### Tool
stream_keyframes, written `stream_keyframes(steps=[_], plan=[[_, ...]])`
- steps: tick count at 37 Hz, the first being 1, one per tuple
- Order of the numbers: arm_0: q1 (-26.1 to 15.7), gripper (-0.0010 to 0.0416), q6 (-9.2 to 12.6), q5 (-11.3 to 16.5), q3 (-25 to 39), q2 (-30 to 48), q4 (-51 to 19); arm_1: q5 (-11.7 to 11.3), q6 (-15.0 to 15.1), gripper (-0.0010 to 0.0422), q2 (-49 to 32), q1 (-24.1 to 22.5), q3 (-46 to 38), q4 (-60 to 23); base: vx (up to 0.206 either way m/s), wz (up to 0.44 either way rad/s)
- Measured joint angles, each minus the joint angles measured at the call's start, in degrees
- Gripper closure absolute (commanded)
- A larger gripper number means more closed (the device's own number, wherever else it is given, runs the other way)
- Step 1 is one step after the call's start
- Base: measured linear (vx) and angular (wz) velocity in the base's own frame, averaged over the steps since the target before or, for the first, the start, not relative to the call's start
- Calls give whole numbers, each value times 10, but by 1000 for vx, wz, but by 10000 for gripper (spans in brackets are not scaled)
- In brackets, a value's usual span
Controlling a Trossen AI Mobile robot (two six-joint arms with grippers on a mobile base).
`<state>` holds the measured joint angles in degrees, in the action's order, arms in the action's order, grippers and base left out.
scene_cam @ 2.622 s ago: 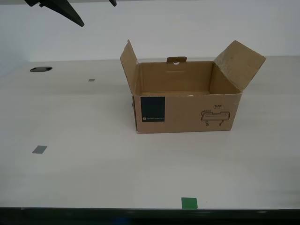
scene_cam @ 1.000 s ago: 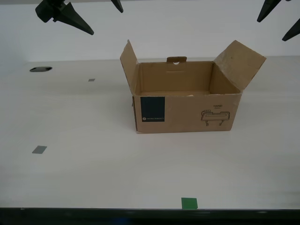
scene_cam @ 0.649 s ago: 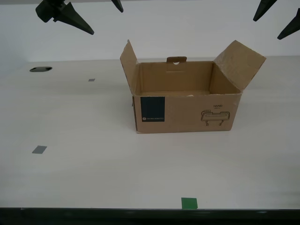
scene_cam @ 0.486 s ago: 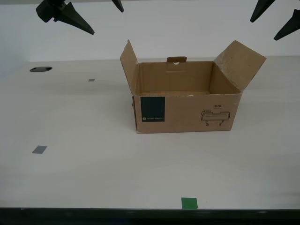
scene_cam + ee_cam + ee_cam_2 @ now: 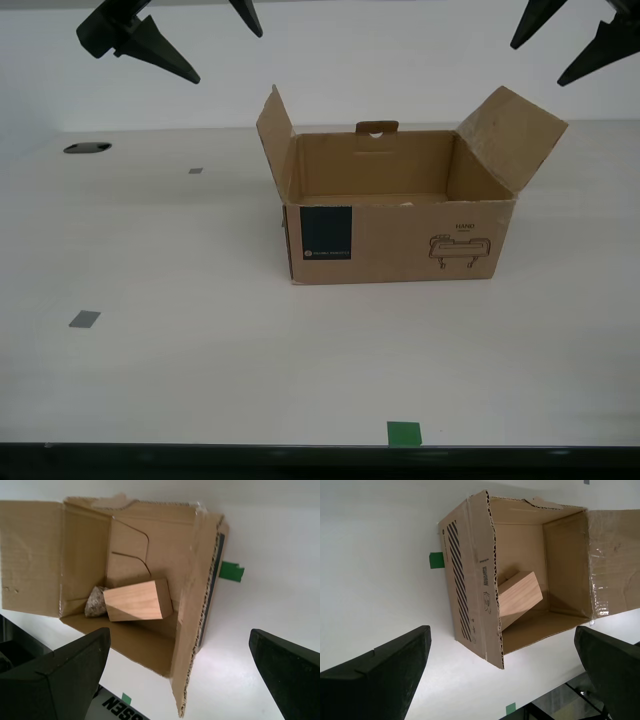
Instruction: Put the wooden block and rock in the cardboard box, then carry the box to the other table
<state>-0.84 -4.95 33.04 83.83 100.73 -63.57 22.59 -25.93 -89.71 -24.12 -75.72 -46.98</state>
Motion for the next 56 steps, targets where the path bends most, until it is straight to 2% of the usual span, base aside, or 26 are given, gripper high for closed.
stream_keyframes(steps=[8, 14, 21, 34, 37, 56], plan=[[-5, 19, -10, 5, -26, 42, 7, 0, 0, 21, 0, -1, 0, 0, 0, 0], [-10, 19, -10, 12, -30, 49, 26, 0, 0, 21, 0, -1, 0, 1, 0, 0], [-14, 19, -9, 31, -31, 49, 28, 0, 3, 21, 0, -2, 0, 10, 0, 0], [-44, 18, -4, 32, -33, 75, 50, 1, -5, 21, -56, -5, 0, 28, 0, 0], [-45, 19, -10, 32, -34, 91, 56, 1, -4, 21, -68, -6, 0, 34, 0, 0], [-47, 18, -9, 32, -31, 105, 71, 2, -19, 21, -89, -13, -3, 83, 0, 0]])
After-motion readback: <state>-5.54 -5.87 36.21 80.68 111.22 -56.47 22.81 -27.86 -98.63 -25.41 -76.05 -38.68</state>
